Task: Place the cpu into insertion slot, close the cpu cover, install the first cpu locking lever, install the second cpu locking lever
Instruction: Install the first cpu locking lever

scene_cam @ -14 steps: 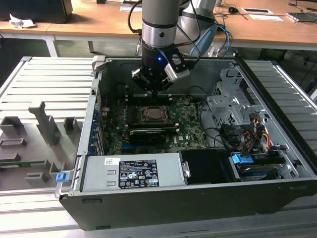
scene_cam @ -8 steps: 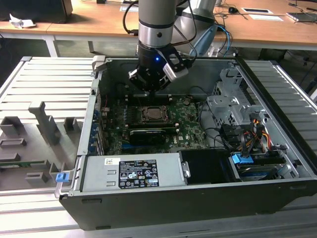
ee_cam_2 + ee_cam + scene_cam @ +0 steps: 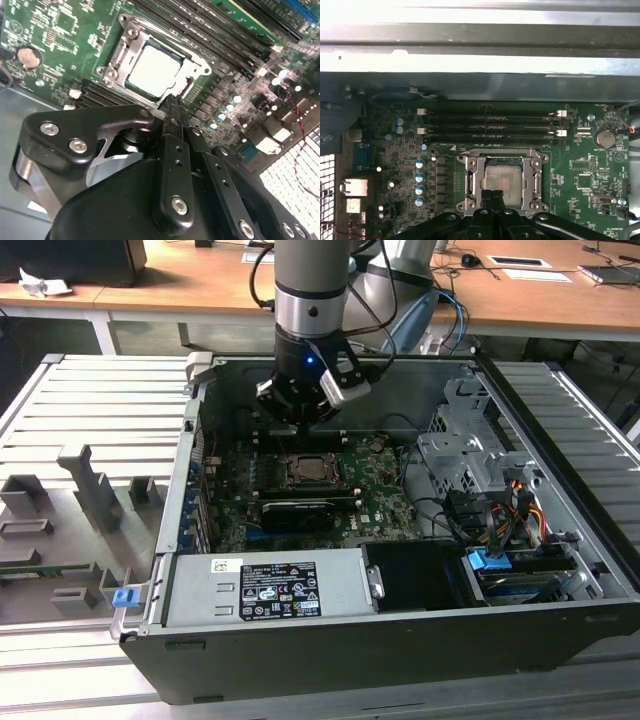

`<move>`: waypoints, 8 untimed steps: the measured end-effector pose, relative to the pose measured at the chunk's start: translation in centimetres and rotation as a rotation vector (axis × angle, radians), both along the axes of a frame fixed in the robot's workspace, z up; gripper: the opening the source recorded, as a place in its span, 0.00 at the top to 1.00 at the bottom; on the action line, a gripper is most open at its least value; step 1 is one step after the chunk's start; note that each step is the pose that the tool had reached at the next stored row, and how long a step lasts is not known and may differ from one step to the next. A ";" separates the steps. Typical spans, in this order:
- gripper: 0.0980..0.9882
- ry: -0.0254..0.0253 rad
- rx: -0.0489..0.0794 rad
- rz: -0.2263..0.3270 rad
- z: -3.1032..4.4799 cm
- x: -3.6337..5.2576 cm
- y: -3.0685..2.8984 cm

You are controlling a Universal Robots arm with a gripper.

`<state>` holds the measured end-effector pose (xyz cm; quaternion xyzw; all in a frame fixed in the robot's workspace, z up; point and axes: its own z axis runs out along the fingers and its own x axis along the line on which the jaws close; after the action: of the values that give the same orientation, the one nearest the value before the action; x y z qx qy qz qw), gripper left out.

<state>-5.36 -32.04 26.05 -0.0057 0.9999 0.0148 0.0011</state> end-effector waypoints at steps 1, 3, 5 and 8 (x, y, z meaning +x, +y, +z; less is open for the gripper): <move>0.99 -0.0001 0.000 0.000 0.00 -0.26 0.00; 0.99 -0.0001 0.000 -0.001 -0.01 -0.95 0.00; 0.99 -0.0001 0.001 -0.002 -0.01 -1.57 0.01; 0.99 0.0000 0.001 -0.003 -0.04 -2.52 0.06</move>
<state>-7.88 -31.98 26.01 -0.0040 0.9999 0.0150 0.0012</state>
